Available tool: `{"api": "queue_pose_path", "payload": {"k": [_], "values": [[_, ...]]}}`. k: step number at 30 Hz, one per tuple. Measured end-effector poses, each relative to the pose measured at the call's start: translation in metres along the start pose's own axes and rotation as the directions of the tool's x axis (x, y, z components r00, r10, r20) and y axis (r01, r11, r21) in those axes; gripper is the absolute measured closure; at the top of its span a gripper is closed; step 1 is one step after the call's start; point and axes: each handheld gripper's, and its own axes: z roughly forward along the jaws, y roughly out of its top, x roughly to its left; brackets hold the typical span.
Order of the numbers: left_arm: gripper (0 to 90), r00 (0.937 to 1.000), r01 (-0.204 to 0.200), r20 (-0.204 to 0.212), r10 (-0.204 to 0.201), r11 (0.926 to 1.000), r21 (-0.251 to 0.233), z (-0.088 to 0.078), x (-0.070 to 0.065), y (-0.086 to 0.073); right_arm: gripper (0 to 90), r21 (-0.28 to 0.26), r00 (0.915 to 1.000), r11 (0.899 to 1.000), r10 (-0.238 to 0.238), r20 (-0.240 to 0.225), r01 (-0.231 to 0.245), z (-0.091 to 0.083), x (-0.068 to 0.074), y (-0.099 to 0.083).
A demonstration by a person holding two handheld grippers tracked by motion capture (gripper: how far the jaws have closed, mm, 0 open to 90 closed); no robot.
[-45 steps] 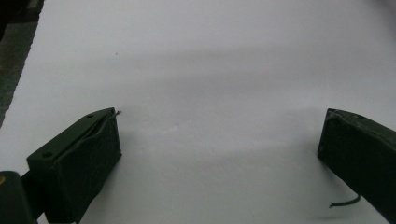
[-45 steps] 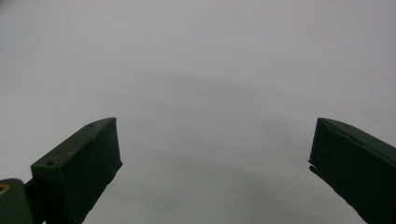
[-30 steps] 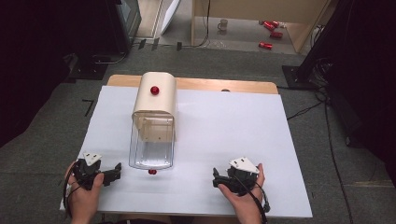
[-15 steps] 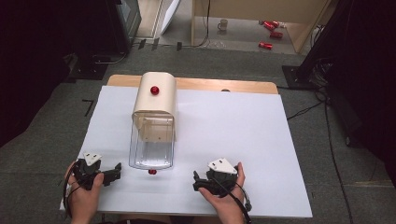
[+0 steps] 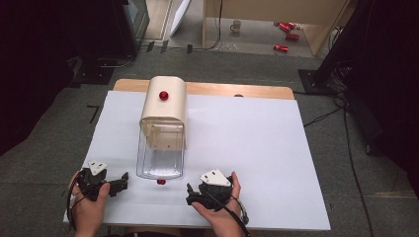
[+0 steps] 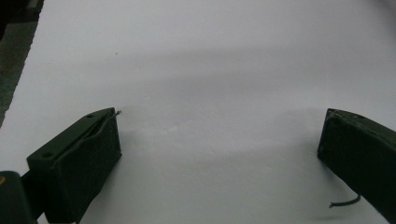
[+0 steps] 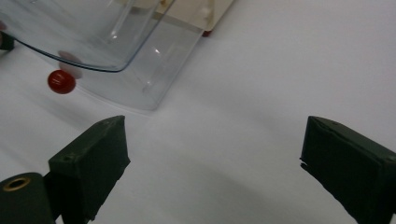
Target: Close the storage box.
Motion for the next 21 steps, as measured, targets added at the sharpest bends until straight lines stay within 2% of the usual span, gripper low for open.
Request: {"api": "queue_pose_path", "payload": {"k": [10, 12, 21], "values": [[0.0, 1.0000, 0.000, 0.000, 0.000, 1.0000, 0.001, 0.000, 0.000, 0.000, 8.7, -0.003, 0.9985, 1.000, -0.012, -0.053, 0.012, 0.006, 0.025, 0.001], [0.0, 1.0000, 0.000, 0.000, 0.000, 1.0000, 0.001, 0.000, 0.000, 0.000, 14.5, -0.014, 0.9986, 1.000, -0.013, -0.051, 0.012, 0.007, 0.030, 0.001], [0.0, 1.0000, 0.000, 0.000, 0.000, 1.0000, 0.001, 0.000, 0.000, 0.000, 19.7, -0.035, 0.9954, 0.999, 0.002, -0.095, -0.005, 0.010, 0.047, 0.002]]}}
